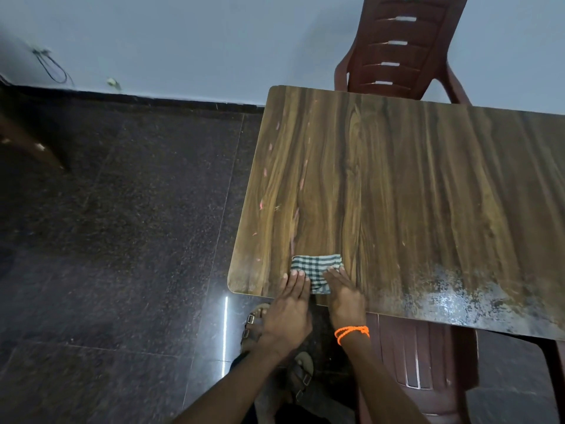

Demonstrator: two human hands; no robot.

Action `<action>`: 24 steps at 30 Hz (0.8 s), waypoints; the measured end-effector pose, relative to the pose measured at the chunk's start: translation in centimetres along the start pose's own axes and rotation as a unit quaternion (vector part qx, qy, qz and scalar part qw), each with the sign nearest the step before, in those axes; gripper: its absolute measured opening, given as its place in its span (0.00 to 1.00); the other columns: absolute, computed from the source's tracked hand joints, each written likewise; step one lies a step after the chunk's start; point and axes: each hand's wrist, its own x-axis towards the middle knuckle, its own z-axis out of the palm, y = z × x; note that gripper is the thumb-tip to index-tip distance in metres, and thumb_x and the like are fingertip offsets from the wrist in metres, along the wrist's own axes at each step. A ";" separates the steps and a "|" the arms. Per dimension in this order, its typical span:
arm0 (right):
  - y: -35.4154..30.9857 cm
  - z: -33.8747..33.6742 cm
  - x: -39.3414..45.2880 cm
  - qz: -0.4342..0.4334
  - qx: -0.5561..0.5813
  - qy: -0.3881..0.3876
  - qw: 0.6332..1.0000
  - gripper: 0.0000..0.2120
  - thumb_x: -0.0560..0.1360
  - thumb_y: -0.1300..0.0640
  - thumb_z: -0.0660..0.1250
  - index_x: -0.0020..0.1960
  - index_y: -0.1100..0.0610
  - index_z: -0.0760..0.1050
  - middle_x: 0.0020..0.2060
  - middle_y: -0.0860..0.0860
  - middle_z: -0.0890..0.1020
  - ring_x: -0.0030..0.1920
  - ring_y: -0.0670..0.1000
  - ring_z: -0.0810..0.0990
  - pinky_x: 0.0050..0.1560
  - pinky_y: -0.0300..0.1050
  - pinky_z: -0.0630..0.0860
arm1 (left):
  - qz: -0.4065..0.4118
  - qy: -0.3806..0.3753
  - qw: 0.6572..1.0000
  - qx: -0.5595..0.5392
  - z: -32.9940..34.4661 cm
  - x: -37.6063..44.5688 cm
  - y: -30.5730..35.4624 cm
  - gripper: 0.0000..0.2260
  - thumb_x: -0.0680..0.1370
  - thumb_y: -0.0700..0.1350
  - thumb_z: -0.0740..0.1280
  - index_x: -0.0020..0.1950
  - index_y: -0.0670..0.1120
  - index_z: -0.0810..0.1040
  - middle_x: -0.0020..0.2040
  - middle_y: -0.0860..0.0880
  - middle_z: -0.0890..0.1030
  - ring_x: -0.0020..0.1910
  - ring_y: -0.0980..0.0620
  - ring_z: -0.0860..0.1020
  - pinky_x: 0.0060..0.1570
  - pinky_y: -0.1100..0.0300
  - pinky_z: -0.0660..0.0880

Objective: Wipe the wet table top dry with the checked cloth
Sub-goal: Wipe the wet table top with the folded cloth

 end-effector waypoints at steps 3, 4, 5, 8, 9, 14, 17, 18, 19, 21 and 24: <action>-1.6 1.0 1.4 -0.014 0.004 0.013 1.000 0.32 0.61 0.81 0.64 0.59 0.59 0.79 0.59 0.55 0.80 0.65 0.59 0.73 0.57 0.53 0.77 | -0.015 -0.013 1.000 0.009 -0.3 0.7 -2.1 0.35 0.72 0.50 0.47 0.79 0.38 0.56 0.79 0.41 0.57 0.79 0.45 0.50 0.77 0.45 0.50; -2.1 1.3 1.5 -0.022 -0.001 0.010 1.000 0.32 0.61 0.81 0.64 0.60 0.58 0.79 0.60 0.55 0.80 0.66 0.58 0.72 0.57 0.52 0.77 | -0.013 -0.014 1.000 0.016 -0.3 0.6 -3.0 0.35 0.73 0.50 0.49 0.79 0.38 0.57 0.79 0.41 0.57 0.79 0.45 0.49 0.77 0.45 0.50; -2.8 1.7 1.6 -0.030 -0.004 0.007 1.000 0.32 0.62 0.81 0.64 0.60 0.58 0.78 0.60 0.54 0.79 0.66 0.58 0.72 0.56 0.51 0.77 | -0.011 -0.011 1.000 0.021 -0.3 0.3 -3.9 0.34 0.73 0.49 0.53 0.78 0.38 0.58 0.79 0.41 0.58 0.79 0.45 0.49 0.76 0.46 0.50; -4.3 2.6 0.6 -0.063 -0.003 -0.013 0.998 0.32 0.60 0.81 0.66 0.60 0.59 0.79 0.60 0.54 0.80 0.67 0.58 0.72 0.54 0.49 0.78 | -0.009 -0.025 0.999 0.018 -0.2 -1.6 -6.2 0.32 0.75 0.47 0.60 0.78 0.39 0.59 0.79 0.41 0.58 0.80 0.46 0.48 0.76 0.46 0.52; -4.5 2.8 -0.1 -0.078 -0.008 -0.021 0.997 0.32 0.60 0.81 0.67 0.60 0.59 0.79 0.60 0.53 0.79 0.67 0.58 0.72 0.53 0.49 0.79 | -0.003 -0.032 0.999 0.017 -0.1 -2.4 -6.6 0.32 0.76 0.47 0.60 0.78 0.39 0.59 0.79 0.42 0.58 0.80 0.45 0.48 0.76 0.46 0.53; -2.0 2.2 -2.6 -0.119 -0.018 -0.028 0.992 0.30 0.64 0.78 0.65 0.62 0.59 0.77 0.63 0.51 0.78 0.69 0.55 0.70 0.65 0.41 0.69 | 0.048 -0.073 0.996 0.031 -0.3 -4.6 -5.7 0.34 0.72 0.49 0.59 0.77 0.39 0.63 0.77 0.40 0.62 0.78 0.42 0.56 0.73 0.46 0.53; -0.5 1.7 -1.8 -0.077 -0.020 0.004 0.997 0.30 0.63 0.79 0.64 0.61 0.58 0.78 0.62 0.51 0.79 0.68 0.53 0.70 0.67 0.41 0.66 | 0.070 -0.073 0.994 0.036 -0.8 -2.4 -4.8 0.33 0.72 0.49 0.56 0.76 0.39 0.64 0.76 0.40 0.64 0.77 0.43 0.59 0.73 0.47 0.52; -0.3 1.6 -1.0 -0.054 -0.017 0.013 0.998 0.31 0.62 0.80 0.66 0.60 0.58 0.79 0.61 0.51 0.79 0.68 0.52 0.70 0.66 0.42 0.68 | 0.076 -0.066 0.994 0.036 -1.0 -1.3 -4.6 0.32 0.72 0.49 0.56 0.76 0.39 0.65 0.76 0.40 0.65 0.77 0.43 0.60 0.74 0.47 0.52; -0.4 1.3 -0.2 -0.032 -0.014 0.021 0.999 0.31 0.62 0.80 0.67 0.60 0.58 0.79 0.61 0.51 0.79 0.68 0.52 0.71 0.64 0.44 0.71 | 0.081 -0.059 0.994 0.038 -1.2 -0.1 -4.3 0.32 0.73 0.50 0.56 0.76 0.38 0.65 0.76 0.40 0.65 0.77 0.43 0.60 0.76 0.46 0.52; -1.0 1.0 2.1 0.005 0.002 0.039 0.999 0.29 0.63 0.80 0.67 0.60 0.58 0.79 0.60 0.52 0.80 0.67 0.52 0.72 0.59 0.48 0.76 | 0.084 -0.050 0.994 0.039 -1.9 2.3 -4.3 0.33 0.73 0.49 0.56 0.76 0.38 0.63 0.76 0.40 0.64 0.77 0.43 0.58 0.77 0.46 0.50; -2.6 1.3 5.3 0.026 0.022 0.053 0.998 0.27 0.64 0.78 0.67 0.59 0.59 0.79 0.59 0.54 0.80 0.66 0.55 0.73 0.56 0.53 0.78 | 0.070 -0.039 0.996 0.045 -3.3 5.1 -5.7 0.34 0.73 0.49 0.52 0.77 0.37 0.60 0.77 0.40 0.62 0.78 0.43 0.56 0.77 0.47 0.48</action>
